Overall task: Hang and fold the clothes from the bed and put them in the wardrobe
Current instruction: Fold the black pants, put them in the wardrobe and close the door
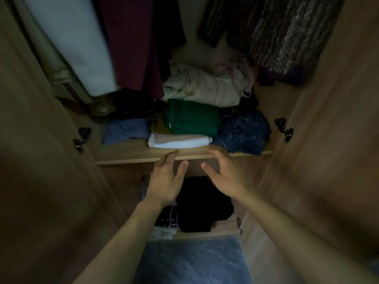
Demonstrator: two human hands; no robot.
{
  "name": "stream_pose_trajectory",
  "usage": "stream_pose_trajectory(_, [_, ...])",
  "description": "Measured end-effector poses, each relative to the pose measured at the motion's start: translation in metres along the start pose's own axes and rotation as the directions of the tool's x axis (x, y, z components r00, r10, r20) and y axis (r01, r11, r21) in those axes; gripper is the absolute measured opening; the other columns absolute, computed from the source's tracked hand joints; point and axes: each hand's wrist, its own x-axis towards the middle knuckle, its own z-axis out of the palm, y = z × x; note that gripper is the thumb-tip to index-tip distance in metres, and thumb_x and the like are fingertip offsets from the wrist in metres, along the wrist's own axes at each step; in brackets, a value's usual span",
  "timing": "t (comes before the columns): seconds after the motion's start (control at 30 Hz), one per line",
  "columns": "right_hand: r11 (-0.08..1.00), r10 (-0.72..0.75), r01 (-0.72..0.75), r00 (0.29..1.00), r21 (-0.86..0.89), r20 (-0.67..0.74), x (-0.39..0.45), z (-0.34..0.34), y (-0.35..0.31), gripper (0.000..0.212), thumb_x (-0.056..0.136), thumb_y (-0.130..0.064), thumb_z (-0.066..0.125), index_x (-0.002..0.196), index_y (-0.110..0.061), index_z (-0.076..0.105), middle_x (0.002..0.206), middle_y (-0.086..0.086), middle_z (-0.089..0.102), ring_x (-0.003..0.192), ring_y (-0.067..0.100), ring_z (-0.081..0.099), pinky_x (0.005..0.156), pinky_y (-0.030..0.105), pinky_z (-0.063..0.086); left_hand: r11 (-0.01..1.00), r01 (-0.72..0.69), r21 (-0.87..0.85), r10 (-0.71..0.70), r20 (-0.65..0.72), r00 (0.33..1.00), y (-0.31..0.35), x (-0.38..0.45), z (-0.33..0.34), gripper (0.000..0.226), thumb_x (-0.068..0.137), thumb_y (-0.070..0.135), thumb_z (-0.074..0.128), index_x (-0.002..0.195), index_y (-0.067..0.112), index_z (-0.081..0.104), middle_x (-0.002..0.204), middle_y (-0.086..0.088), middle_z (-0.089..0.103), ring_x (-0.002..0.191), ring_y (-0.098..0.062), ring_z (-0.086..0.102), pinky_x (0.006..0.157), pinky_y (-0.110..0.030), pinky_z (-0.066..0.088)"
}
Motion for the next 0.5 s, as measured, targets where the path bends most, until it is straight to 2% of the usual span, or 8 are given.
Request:
stream_pose_trajectory(0.13, [0.999, -0.052, 0.051, 0.995, -0.006, -0.087, -0.036, -0.011, -0.033, 0.045, 0.097, -0.046, 0.054, 0.138, -0.028, 0.048, 0.135, -0.003, 0.052, 0.123, 0.013, 0.05, 0.097, 0.028, 0.042, 0.997, -0.064, -0.033, 0.062, -0.048, 0.997, 0.008, -0.034, -0.034, 0.063, 0.097, 0.063, 0.034, 0.148, 0.026, 0.039, 0.149, -0.001, 0.045, 0.137, -0.025, 0.037, 0.109, -0.045, 0.036])
stream_pose_trajectory(0.37, [0.997, -0.042, 0.034, 0.991, -0.065, -0.127, -0.1, -0.028, -0.064, 0.047, 0.095, -0.051, 0.052, 0.139, -0.034, 0.044, 0.138, -0.007, 0.053, 0.126, 0.01, 0.049, 0.096, 0.026, 0.039, 0.992, -0.092, -0.088, 0.091, -0.019, 0.996, 0.027, -0.087, -0.043, 0.059, 0.098, 0.057, 0.04, 0.148, 0.026, 0.037, 0.151, 0.0, 0.041, 0.139, -0.024, 0.033, 0.11, -0.038, 0.032])
stream_pose_trajectory(0.5, [0.999, -0.034, 0.029, 0.99, -0.038, -0.139, -0.132, -0.043, -0.07, 0.046, 0.095, -0.052, 0.052, 0.138, -0.039, 0.043, 0.138, -0.009, 0.052, 0.125, 0.007, 0.048, 0.095, 0.025, 0.038, 0.985, -0.136, -0.109, 0.137, 0.008, 0.991, 0.047, -0.11, -0.041, 0.058, 0.099, 0.059, 0.036, 0.148, 0.028, 0.037, 0.149, 0.0, 0.042, 0.137, -0.024, 0.035, 0.109, -0.041, 0.035])
